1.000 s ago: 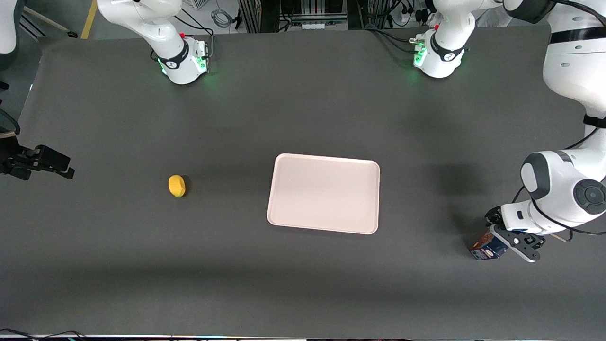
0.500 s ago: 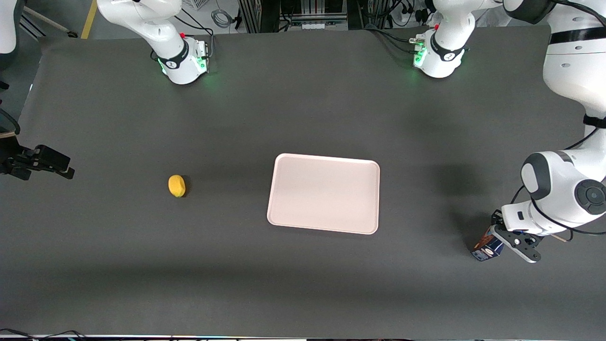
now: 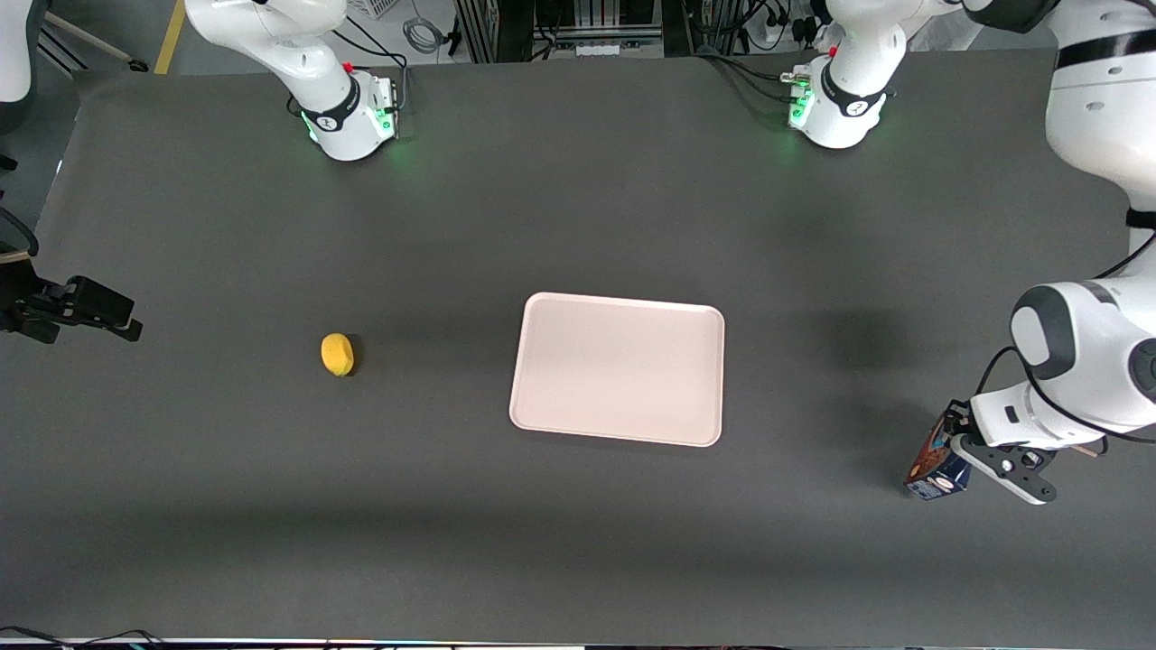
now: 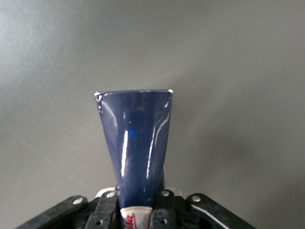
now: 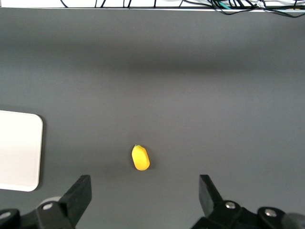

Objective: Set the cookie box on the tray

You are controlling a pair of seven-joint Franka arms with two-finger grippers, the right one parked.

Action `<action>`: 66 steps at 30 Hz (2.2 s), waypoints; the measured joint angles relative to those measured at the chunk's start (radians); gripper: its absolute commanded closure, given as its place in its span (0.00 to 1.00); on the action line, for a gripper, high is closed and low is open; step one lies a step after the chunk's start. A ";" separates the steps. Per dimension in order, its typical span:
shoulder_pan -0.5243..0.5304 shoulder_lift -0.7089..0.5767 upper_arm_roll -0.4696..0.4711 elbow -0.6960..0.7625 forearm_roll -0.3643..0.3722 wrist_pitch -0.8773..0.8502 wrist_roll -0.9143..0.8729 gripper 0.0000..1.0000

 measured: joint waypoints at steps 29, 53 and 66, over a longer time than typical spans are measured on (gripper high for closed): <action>-0.189 -0.317 -0.124 0.004 -0.085 -0.367 -0.834 0.75; -0.279 -0.214 -0.273 -0.078 0.054 -0.214 -1.093 0.74; -0.329 -0.105 -0.275 -0.171 0.077 -0.014 -1.166 0.74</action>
